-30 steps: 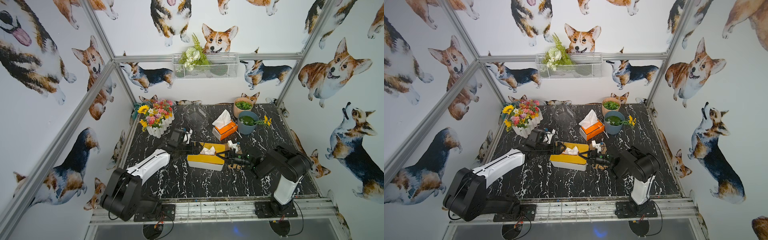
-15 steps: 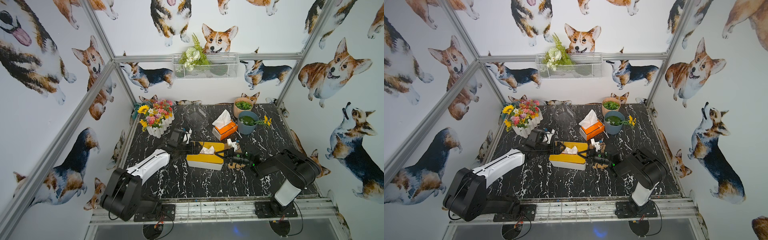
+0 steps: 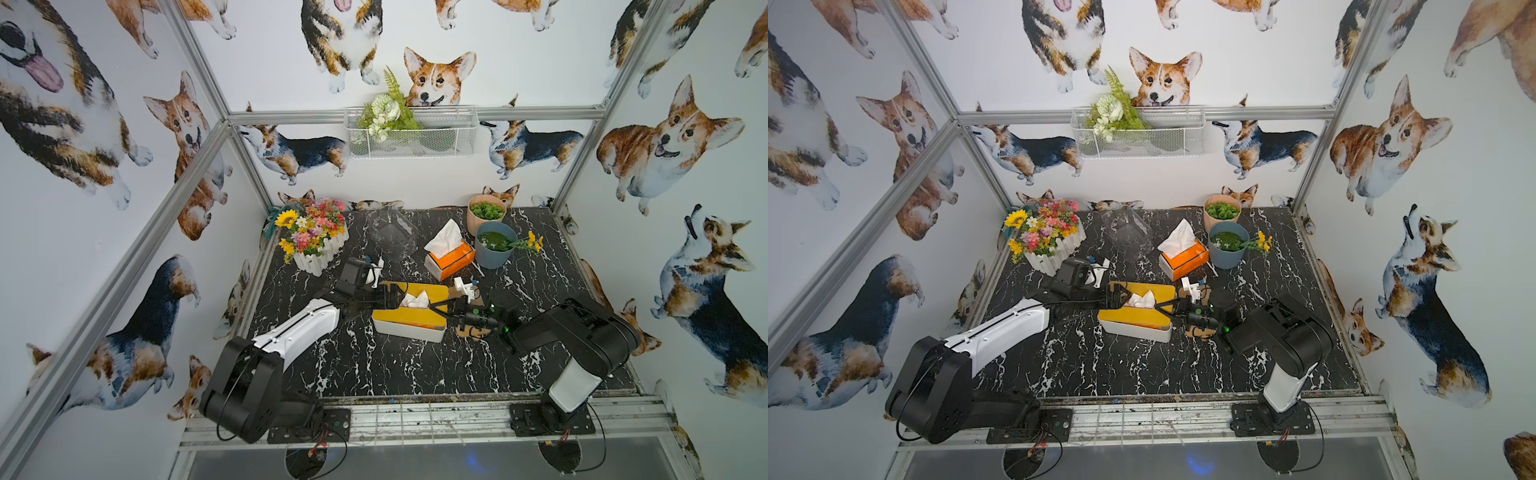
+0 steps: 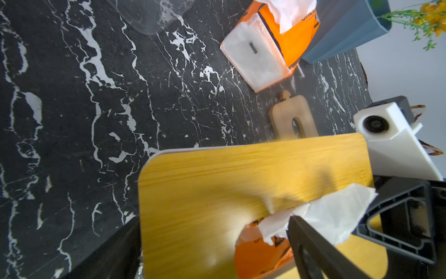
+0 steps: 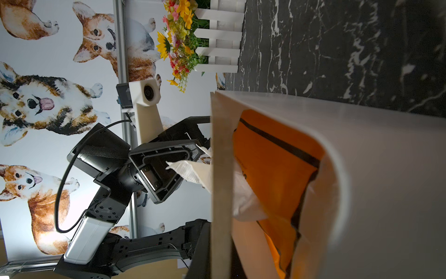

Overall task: Put the tissue paper into the tissue box
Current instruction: Close the box lid on the tissue box.

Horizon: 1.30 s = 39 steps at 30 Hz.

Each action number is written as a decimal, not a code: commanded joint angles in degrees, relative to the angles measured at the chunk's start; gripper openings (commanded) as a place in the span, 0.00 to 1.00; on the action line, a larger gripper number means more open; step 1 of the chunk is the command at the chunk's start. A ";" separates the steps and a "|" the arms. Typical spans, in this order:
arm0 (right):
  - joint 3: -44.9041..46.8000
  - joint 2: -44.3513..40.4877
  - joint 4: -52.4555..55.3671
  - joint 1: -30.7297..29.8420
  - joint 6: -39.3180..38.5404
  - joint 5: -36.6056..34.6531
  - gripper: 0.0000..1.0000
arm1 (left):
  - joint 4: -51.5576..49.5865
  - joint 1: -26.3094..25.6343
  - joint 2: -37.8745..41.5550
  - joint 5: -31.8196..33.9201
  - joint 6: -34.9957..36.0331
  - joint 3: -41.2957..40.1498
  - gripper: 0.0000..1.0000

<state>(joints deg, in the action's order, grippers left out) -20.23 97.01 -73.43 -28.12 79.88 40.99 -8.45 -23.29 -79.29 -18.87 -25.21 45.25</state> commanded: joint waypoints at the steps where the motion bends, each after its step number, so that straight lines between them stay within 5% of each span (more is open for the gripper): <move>1: 1.01 0.28 -0.43 -0.14 0.44 -1.48 0.00 | 1.26 0.00 0.19 -0.63 0.25 0.10 0.97; 15: 1.60 2.56 -8.80 -1.28 4.93 -1.92 0.00 | 1.94 -0.01 0.45 -1.21 -0.35 -0.12 0.97; 39: 0.20 2.30 -7.17 -3.26 3.89 -3.22 0.00 | 0.86 0.35 1.22 1.52 -0.19 -0.61 0.98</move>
<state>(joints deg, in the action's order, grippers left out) -19.86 99.39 -78.50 -31.14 84.01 37.34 -7.99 -23.00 -78.46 -17.12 -25.41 44.86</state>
